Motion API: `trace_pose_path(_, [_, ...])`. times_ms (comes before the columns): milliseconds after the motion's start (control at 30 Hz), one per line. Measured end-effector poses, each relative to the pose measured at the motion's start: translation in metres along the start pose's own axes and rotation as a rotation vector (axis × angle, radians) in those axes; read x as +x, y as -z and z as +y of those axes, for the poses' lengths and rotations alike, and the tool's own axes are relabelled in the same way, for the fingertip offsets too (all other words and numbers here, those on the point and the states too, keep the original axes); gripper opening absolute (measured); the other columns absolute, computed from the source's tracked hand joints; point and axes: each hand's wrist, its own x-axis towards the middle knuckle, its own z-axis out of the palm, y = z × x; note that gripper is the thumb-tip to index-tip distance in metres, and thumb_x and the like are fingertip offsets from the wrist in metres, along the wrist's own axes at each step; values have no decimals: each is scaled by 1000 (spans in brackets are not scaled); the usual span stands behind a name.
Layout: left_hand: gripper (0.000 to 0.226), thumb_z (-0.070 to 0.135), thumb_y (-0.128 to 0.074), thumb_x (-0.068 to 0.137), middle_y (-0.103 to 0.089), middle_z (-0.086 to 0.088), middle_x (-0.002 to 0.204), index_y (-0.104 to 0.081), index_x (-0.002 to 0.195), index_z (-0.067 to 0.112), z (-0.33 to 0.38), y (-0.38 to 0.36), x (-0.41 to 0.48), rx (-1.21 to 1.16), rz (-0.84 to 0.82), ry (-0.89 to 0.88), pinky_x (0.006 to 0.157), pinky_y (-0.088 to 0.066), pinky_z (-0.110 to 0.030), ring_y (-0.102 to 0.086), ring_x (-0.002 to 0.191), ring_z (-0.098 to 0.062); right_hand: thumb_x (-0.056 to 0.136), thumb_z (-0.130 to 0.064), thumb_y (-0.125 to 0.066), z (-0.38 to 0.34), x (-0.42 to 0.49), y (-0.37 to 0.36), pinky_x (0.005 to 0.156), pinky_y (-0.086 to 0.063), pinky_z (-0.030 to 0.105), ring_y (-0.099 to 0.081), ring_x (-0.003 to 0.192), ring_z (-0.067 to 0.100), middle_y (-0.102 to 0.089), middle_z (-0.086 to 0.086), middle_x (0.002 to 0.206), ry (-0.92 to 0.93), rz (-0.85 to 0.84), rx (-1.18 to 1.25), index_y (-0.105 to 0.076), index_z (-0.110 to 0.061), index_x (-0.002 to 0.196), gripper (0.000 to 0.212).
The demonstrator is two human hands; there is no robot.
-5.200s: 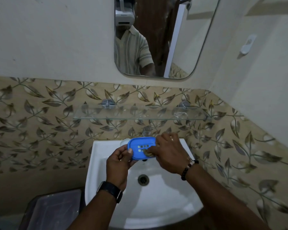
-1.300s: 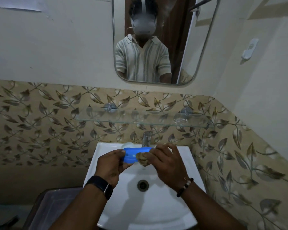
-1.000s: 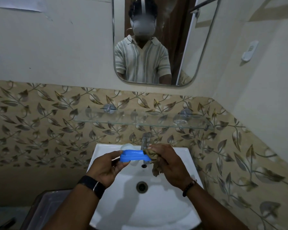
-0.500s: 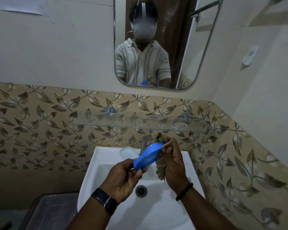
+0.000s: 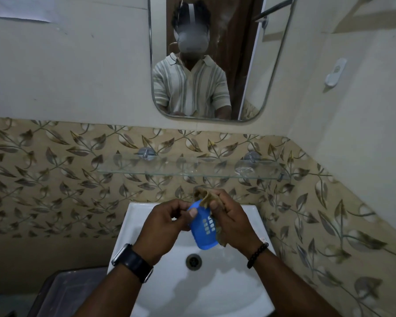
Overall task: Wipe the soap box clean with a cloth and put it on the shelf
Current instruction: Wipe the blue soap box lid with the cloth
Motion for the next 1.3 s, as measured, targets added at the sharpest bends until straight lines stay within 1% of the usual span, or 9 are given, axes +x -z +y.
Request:
trace_pose_path(233, [20, 28, -69, 81, -76, -5, 81, -73, 83, 8, -5, -10, 0, -425, 248, 41, 66, -60, -27, -71, 74, -14, 98, -40, -52, -3, -7, -9, 79, -59, 31, -71, 103, 24, -73, 9, 109, -250, 252, 400, -73, -24, 105, 27])
trace_pose_path(300, [23, 28, -68, 83, -77, -6, 85, -71, 87, 5, -11, -19, -4, -460, 288, 47, 69, -61, -29, -72, 78, -16, 99, -41, -53, -7, -8, -16, 71, -56, 34, -70, 90, 35, -68, 25, 104, -366, 373, 531, -68, -9, 112, 37])
trace_pose_path(433, [41, 32, -69, 84, -78, -15, 98, -68, 103, -4, -29, -40, -17, -489, 334, 55, 80, -63, -36, -75, 89, -23, 100, -46, -49, -4, -12, -33, 46, -49, 26, -59, 50, 18, -67, 17, 83, -547, 484, 733, -66, -6, 117, 47])
trace_pose_path(600, [43, 37, -68, 85, -76, -19, 109, -72, 116, 8, -39, -20, -16, -480, 176, 153, 85, -61, -47, -73, 95, -30, 103, -43, -47, 11, -22, -24, 57, -49, 31, -60, 62, 16, -67, 6, 77, -473, 516, 389, -66, -9, 97, 40])
trace_pose_path(700, [36, 35, -70, 83, -77, -17, 100, -75, 105, 7, -39, -11, -12, -452, 93, 191, 79, -62, -47, -71, 85, -24, 103, -45, -45, 16, -22, -15, 56, -45, 15, -57, 62, 0, -64, -13, 70, -372, 498, 26, -58, -25, 79, 34])
trace_pose_path(800, [34, 30, -70, 83, -79, -13, 92, -73, 104, 3, -37, -24, -13, -425, 140, 172, 74, -63, -38, -75, 81, -20, 99, -50, -40, 24, -23, -18, 65, -44, 16, -58, 83, 8, -59, -5, 98, -247, 569, -379, -65, -26, 104, 35])
trace_pose_path(867, [31, 27, -67, 87, -79, -15, 96, -72, 106, 2, -38, -33, -14, -415, 197, 162, 72, -63, -35, -77, 86, -25, 101, -32, -52, 28, -23, -19, 73, -50, 24, -54, 95, 16, -51, 1, 112, -123, 602, -642, -63, -21, 129, 32])
trace_pose_path(967, [23, 21, -64, 94, -79, -14, 97, -72, 105, 3, -41, -37, -14, -385, 257, 145, 72, -63, -34, -77, 91, -29, 88, -8, -69, 29, -24, -19, 78, -53, 41, -53, 102, 27, -55, 8, 115, 24, 538, -941, -64, -20, 130, 44])
trace_pose_path(1300, [21, 14, -60, 98, -79, -10, 83, -77, 87, 11, -45, -27, -9, -406, 333, 144, 62, -59, -27, -74, 74, -20, 88, -1, -63, 29, -45, -31, 93, -51, 33, -57, 106, 21, -54, -2, 121, 447, 20, -783, -61, -22, 127, 44])
